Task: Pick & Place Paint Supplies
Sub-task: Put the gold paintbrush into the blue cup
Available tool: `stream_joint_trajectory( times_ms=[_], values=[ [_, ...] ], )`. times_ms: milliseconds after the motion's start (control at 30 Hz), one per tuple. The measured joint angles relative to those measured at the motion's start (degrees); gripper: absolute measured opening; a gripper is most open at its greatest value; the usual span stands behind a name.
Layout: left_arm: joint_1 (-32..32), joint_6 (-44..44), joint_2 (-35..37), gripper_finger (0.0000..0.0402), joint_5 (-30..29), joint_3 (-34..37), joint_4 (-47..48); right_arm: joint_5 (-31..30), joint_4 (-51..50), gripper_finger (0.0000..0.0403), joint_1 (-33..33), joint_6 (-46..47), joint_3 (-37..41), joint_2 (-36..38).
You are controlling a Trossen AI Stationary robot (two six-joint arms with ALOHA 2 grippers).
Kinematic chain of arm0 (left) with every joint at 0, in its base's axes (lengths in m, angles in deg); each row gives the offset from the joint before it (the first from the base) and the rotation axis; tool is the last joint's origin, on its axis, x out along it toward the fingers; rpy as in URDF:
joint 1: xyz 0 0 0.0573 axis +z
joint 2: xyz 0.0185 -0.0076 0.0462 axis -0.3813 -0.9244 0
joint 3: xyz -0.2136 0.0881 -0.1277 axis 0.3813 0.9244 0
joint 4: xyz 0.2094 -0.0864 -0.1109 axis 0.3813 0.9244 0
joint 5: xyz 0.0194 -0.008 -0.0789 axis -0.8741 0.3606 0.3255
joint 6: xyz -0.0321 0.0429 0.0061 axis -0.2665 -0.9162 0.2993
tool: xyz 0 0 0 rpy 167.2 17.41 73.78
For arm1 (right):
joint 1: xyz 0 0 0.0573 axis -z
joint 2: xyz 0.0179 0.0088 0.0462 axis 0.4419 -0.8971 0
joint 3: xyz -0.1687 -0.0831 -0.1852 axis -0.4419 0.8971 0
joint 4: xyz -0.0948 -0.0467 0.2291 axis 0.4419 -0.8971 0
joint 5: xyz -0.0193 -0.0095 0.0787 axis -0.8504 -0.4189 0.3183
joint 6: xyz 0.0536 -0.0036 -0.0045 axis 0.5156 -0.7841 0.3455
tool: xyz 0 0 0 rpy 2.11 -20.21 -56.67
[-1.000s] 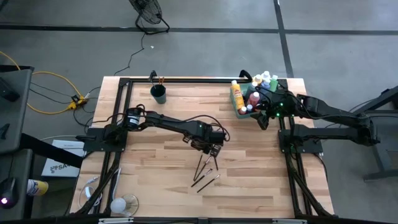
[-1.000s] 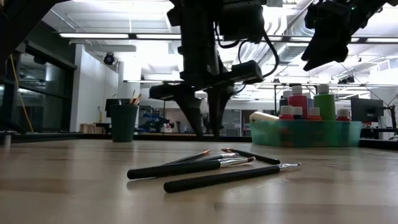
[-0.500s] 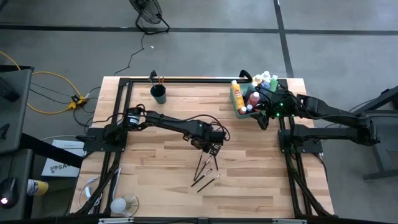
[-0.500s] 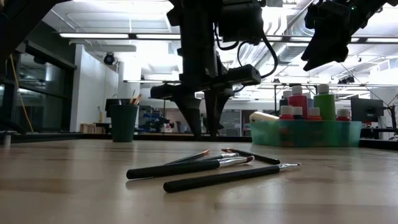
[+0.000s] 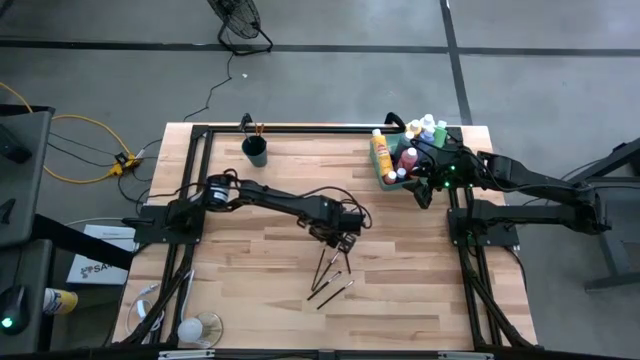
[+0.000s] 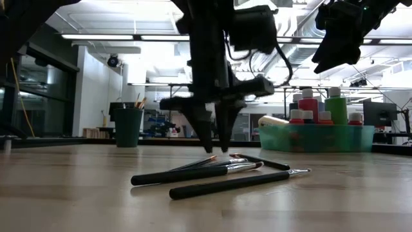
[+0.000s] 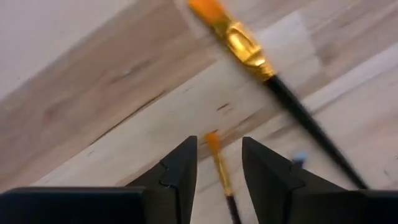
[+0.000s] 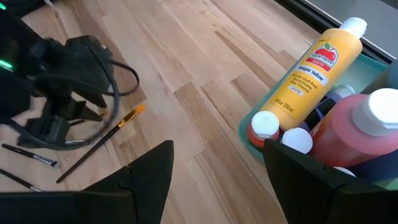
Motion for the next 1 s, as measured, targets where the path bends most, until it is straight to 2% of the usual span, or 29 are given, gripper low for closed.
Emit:
stream_joint_trajectory(
  times_ms=[500,600,800,900,1000],
  values=[
    [-0.1,0.7,-2.1,0.0115,-0.3,-0.1,2.4,0.2,-0.3,0.0243,0.0,0.0,0.0,0.0],
    [-0.1,0.7,-2.1,0.0091,-0.3,0.0,2.9,0.2,-0.3,0.0243,0.0,0.0,0.0,0.0],
    [0.0,-0.2,-2.1,0.0013,0.4,0.1,3.6,0.2,-0.3,0.0243,0.0,-0.1,0.0,0.0],
    [0.0,-0.7,-2.2,0.0006,1.3,0.1,3.4,0.2,-0.3,0.0243,0.0,-0.2,0.0,0.0],
    [0.0,-0.6,-2.1,0.0002,-0.3,0.1,3.3,0.2,-0.3,0.0243,0.0,-0.6,0.0,0.0]
  ],
)
